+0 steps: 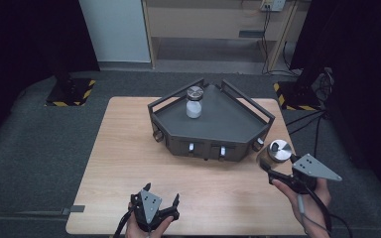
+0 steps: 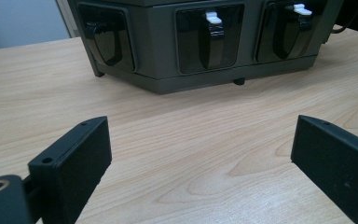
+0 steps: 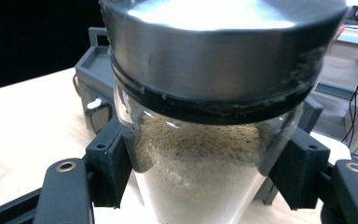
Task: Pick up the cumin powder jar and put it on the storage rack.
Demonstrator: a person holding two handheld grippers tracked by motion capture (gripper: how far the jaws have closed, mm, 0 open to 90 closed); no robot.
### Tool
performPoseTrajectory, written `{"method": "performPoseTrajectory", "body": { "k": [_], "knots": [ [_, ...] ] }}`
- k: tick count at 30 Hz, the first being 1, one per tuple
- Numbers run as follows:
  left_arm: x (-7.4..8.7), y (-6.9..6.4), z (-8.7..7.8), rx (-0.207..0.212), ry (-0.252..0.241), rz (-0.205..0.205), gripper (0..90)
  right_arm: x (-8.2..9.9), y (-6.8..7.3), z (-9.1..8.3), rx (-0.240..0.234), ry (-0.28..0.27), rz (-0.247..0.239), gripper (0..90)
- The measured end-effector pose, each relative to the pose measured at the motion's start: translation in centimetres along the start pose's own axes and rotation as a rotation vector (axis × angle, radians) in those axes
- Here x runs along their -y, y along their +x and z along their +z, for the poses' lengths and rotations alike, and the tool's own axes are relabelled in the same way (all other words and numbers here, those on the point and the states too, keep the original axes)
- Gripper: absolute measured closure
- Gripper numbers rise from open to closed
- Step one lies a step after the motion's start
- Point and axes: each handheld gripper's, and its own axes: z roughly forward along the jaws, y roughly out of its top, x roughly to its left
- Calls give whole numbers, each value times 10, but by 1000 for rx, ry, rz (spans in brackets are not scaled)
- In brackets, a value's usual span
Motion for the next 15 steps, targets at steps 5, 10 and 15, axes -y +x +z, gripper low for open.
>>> {"method": "performPoseTrajectory", "body": {
  "k": [5,10,15],
  "knots": [
    [0,0,0,0,1,-1,41,-11,-4,17,1,-11,1,311],
    [0,0,1,5,2,-2,41,-21,-8,37,1,-18,3,311],
    [0,0,1,10,1,-5,40,-32,-11,59,-5,-14,-5,311]
  ]
}}
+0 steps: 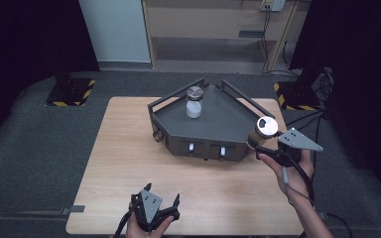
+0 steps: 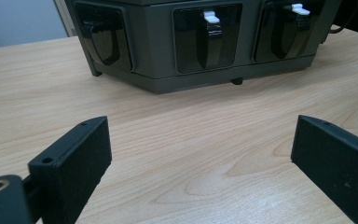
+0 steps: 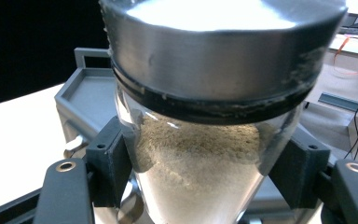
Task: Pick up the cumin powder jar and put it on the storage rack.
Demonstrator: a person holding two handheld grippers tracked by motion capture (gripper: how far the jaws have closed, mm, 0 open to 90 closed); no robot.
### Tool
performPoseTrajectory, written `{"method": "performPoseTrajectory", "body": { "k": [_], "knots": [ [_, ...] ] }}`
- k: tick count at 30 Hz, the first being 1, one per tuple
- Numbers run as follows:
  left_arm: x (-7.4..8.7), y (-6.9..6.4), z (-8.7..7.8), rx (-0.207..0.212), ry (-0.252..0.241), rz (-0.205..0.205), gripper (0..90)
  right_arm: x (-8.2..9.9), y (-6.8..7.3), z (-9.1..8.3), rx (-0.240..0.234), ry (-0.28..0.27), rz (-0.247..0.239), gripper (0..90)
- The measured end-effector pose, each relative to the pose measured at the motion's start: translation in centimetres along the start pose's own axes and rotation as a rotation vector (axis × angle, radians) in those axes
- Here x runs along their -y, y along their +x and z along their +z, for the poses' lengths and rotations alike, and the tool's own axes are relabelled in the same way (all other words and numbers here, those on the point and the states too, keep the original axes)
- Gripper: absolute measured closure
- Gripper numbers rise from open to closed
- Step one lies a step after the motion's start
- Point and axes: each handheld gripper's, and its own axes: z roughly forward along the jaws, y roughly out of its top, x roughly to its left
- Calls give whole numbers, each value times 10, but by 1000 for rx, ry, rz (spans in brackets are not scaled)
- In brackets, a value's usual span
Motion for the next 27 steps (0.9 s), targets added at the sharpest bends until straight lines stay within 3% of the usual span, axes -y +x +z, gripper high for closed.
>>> {"method": "performPoseTrajectory", "body": {
  "k": [10,18,27],
  "knots": [
    [1,1,2,11,8,-11,40,-21,-9,63,11,38,26,311],
    [2,2,2,15,11,-16,40,-22,-9,114,27,82,46,311],
    [2,2,4,23,13,-19,40,-21,-12,145,45,99,83,311]
  ]
}}
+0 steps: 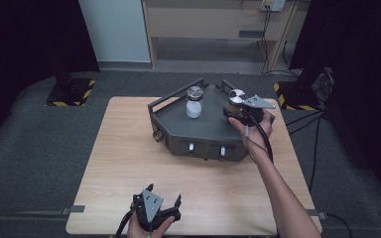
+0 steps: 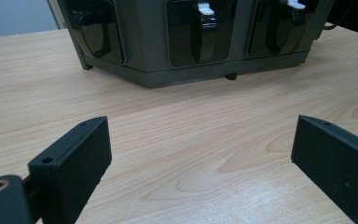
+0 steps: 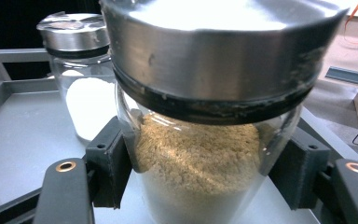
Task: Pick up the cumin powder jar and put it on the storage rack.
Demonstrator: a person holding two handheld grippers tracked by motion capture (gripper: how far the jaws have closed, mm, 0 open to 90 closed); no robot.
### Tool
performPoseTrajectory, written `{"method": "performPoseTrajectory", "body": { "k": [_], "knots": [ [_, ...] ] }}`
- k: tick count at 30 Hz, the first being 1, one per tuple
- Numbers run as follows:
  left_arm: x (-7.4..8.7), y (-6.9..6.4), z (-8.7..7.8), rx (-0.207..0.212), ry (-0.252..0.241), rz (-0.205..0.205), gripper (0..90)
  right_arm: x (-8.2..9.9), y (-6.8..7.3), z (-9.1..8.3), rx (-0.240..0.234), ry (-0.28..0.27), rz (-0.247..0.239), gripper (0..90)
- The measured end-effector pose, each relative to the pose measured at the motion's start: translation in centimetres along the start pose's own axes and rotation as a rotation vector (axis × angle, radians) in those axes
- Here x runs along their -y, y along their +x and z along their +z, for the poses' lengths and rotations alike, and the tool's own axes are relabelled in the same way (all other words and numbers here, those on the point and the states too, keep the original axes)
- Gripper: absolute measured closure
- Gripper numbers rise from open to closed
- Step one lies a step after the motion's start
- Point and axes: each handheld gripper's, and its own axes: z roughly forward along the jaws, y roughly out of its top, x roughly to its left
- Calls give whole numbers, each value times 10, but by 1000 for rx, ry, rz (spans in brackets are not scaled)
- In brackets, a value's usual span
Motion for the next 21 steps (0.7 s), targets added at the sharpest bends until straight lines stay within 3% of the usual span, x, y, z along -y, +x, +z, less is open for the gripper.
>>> {"method": "performPoseTrajectory", "body": {
  "k": [21],
  "knots": [
    [1,2,1,10,2,2,40,-5,-4,39,11,81,17,311]
  ]
}}
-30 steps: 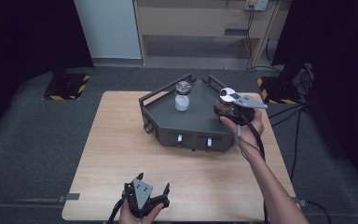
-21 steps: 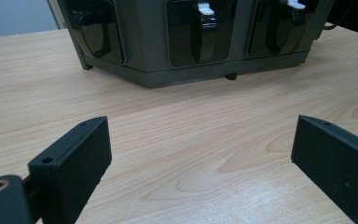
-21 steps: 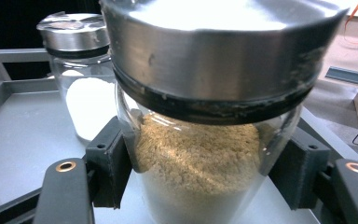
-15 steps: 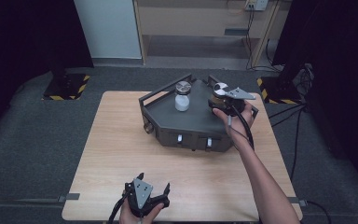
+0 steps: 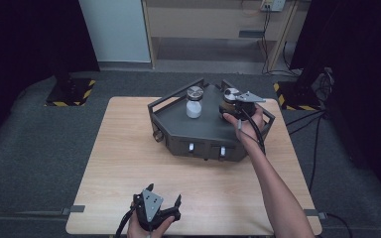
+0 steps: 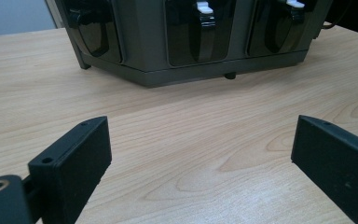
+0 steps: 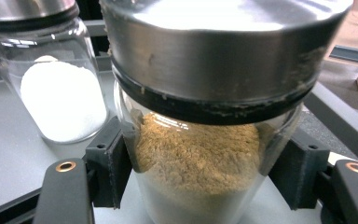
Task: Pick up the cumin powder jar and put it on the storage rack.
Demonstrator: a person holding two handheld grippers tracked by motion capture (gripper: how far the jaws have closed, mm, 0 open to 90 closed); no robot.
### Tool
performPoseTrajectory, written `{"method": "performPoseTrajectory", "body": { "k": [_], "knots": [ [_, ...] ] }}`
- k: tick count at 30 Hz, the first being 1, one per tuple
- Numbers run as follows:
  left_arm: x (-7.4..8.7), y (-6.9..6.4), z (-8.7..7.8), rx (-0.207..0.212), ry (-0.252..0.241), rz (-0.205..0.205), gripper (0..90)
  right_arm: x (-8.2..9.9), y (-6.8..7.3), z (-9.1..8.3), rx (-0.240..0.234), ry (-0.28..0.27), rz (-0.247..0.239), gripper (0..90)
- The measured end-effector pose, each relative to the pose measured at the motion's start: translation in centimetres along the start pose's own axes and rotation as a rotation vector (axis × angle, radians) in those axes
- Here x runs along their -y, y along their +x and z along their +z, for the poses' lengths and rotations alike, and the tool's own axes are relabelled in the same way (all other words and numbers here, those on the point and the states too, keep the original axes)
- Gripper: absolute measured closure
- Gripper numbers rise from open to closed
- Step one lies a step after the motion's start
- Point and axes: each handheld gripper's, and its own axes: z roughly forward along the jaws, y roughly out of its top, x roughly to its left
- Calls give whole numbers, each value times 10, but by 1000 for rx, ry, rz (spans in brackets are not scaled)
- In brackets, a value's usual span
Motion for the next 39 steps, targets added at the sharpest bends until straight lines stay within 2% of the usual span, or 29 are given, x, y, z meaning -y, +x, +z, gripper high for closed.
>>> {"method": "performPoseTrajectory", "body": {
  "k": [6,39],
  "knots": [
    [0,0,1,6,7,0,40,0,-1,4,-2,30,-4,311],
    [0,0,0,16,1,-13,40,6,0,6,5,14,13,311]
  ]
}}
